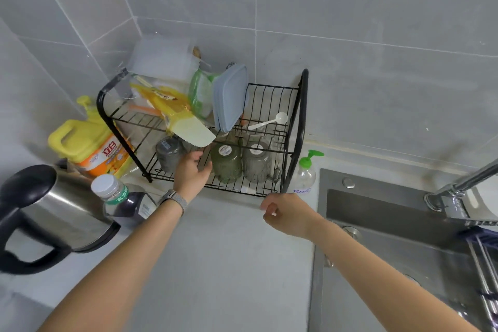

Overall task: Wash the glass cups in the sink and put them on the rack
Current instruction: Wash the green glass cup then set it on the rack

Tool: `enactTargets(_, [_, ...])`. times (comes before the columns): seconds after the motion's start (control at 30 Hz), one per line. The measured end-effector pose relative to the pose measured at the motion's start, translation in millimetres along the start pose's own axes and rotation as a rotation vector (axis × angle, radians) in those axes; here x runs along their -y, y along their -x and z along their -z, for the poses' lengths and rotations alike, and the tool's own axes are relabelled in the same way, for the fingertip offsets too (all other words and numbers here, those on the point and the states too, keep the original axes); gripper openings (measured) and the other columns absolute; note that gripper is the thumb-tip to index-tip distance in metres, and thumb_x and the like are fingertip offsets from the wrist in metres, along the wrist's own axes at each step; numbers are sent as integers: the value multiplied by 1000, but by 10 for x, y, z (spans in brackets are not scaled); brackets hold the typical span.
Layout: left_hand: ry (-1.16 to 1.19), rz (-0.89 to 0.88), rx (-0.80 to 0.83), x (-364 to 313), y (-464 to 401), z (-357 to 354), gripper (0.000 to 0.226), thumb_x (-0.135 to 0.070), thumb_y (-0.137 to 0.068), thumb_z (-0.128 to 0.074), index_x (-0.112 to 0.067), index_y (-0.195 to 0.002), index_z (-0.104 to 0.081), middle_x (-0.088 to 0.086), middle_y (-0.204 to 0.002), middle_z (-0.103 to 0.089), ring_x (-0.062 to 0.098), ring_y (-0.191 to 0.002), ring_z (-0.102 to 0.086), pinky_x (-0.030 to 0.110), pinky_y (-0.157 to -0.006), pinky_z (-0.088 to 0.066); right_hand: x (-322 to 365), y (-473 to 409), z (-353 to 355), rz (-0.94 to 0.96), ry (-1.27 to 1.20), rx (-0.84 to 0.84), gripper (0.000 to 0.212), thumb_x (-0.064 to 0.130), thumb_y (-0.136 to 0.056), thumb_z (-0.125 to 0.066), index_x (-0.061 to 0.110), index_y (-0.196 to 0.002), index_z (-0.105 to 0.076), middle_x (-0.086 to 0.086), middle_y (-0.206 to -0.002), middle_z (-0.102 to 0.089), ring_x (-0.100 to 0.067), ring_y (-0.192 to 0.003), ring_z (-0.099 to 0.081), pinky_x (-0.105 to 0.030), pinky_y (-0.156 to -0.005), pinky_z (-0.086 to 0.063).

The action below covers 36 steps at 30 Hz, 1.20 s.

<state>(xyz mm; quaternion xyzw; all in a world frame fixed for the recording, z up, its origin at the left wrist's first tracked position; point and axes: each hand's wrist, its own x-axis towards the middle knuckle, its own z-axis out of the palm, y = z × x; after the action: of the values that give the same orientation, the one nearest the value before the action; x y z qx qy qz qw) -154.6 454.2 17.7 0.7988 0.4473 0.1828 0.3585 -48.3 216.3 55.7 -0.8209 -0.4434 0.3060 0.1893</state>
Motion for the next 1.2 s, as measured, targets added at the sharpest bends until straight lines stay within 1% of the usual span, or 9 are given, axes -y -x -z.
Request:
enactTargets(0.1, [97, 161, -81, 131, -5, 8, 44, -15, -87, -65, -2, -128, -55, 14, -125, -60, 27, -110, -59, 29, -85, -44, 135, -142, -27, 22, 15, -46, 24, 21, -87, -60, 20, -111, -61, 11, -97, -61, -15, -76, -64, -27, -73, -55])
enactTargets(0.33, [370, 354, -238, 323, -60, -160, 56, -7, -78, -71, 3, -129, -49, 19, -130, -50, 34, -116, -55, 44, -99, -48, 426, -480, -155, 72, 123, -131, 30, 23, -84, -65, 18, -114, -61, 6, -99, -62, -13, -81, -56, -23, -73, -44])
enactTargets(0.43, [416, 351, -343, 375, -107, -179, 63, -5, -75, -74, -1, -132, -48, 19, -134, -48, 34, -121, -53, 46, -102, -46, 510, -585, -170, 95, 150, -122, 30, 23, -84, -65, 16, -113, -60, 5, -102, -62, -14, -84, -57, -25, -77, -47])
enactTargets(0.53, [375, 300, -465, 347, -188, -116, 75, -2, -74, -76, -6, -140, -42, 15, -142, -44, 32, -133, -41, 47, -110, -39, 556, -658, -190, 105, 150, -131, 34, 21, -84, -65, 17, -117, -59, 8, -96, -58, -12, -82, -55, -22, -74, -43])
enactTargets(0.67, [335, 310, -530, 357, -371, -12, 86, -8, -74, -79, -8, -146, -32, 15, -149, -34, 33, -137, -33, 43, -110, -36, 557, -714, -226, 101, 169, -127, 36, 19, -82, -65, 16, -117, -59, 8, -93, -57, -13, -80, -55, -23, -74, -45])
enactTargets(0.77, [311, 351, -532, 442, -540, 24, 90, -18, -71, -82, -7, -145, -32, 16, -147, -36, 35, -135, -37, 44, -109, -36, 521, -730, -238, 86, 168, -118, 36, 19, -82, -66, 16, -117, -60, 7, -95, -57, -14, -82, -56, -25, -77, -48])
enactTargets(0.9, [290, 419, -434, 466, -695, 57, 97, -27, -70, -84, -9, -147, -28, 15, -148, -37, 33, -135, -38, 44, -107, -38, 463, -735, -224, 62, 164, -117, 37, 21, -81, -67, 18, -117, -60, 7, -97, -57, -14, -84, -56, -26, -79, -50])
enactTargets(1.1, [312, 402, -411, 412, -802, 25, 81, -26, -62, -87, -9, -131, -48, 13, -130, -55, 32, -117, -56, 45, -92, -53, 385, -708, -233, 53, 157, -132, 32, 22, -83, -65, 18, -114, -59, 8, -96, -56, -12, -79, -53, -21, -71, -38])
enactTargets(1.2, [370, 386, -421, 438, -866, 20, 72, -24, -62, -87, -8, -123, -51, 11, -124, -58, 28, -109, -60, 39, -85, -54, 379, -691, -249, 49, 144, -129, 32, 23, -83, -65, 19, -115, -59, 9, -94, -57, -12, -79, -54, -20, -72, -38])
